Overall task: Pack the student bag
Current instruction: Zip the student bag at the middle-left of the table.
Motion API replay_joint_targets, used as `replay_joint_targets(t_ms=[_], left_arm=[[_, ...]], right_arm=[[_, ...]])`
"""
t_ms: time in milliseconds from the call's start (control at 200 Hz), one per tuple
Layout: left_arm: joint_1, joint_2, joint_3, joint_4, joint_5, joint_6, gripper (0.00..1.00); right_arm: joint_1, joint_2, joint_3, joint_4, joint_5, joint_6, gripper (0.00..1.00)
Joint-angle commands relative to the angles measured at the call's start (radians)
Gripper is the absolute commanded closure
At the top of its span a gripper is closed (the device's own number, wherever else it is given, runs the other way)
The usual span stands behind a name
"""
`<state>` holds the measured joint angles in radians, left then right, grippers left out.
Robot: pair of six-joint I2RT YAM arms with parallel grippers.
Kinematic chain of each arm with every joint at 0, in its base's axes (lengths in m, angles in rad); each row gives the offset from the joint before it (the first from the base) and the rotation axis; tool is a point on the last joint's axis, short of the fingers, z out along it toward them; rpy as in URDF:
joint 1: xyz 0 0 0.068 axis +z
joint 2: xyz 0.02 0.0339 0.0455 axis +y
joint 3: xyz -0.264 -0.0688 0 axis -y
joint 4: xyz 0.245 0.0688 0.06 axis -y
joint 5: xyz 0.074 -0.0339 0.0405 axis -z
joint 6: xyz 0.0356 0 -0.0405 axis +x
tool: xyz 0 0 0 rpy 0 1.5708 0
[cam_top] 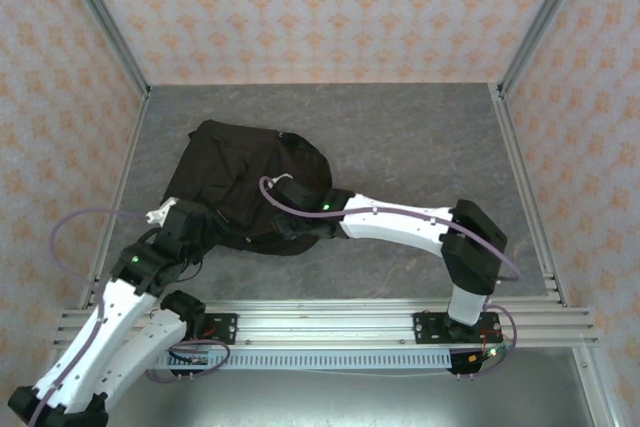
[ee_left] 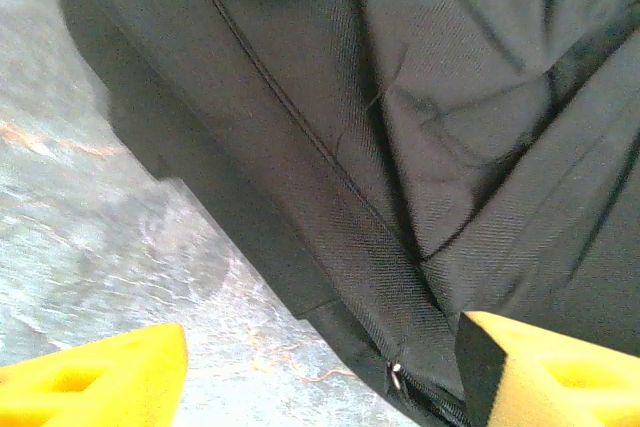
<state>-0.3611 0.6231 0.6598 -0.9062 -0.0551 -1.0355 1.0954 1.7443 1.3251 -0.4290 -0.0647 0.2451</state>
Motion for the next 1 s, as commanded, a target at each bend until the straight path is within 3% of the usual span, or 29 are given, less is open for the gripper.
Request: replay_joint_targets(t_ms=[0,135,240,425,766,996], left_arm=[[0.027,0.045,-0.053,0.206,0.154,-0.039,0.29],[0.027,0.094,-0.072,0.29,0.165,-0.047,0.3],[0.027,0.121,-0.082,0.285,0.156,-0.041,0.37],[0.027,0.084,-0.146,0.274,0.13,-0.049,0.4],[0.027,0.031,-0.172,0.239,0.121,-0.07,0.41],[0.027,-0.017,-0.227,0.245,0.092,-0.103,0.48]], right_arm=[[-0.019,-0.051,-0.046,0.084,-0.06,0.045,0.74],[-0.049,-0.081,-0.097,0.141,-0.141,0.07,0.75],[-0.047,-0.088,-0.085,0.114,-0.209,0.02,0.76],[-0.033,-0.111,-0.078,0.054,-0.172,-0.063,0.75],[-0.034,-0.103,-0.086,0.079,-0.181,-0.064,0.74],[-0.034,-0.106,-0.089,0.102,-0.182,-0.061,0.74]])
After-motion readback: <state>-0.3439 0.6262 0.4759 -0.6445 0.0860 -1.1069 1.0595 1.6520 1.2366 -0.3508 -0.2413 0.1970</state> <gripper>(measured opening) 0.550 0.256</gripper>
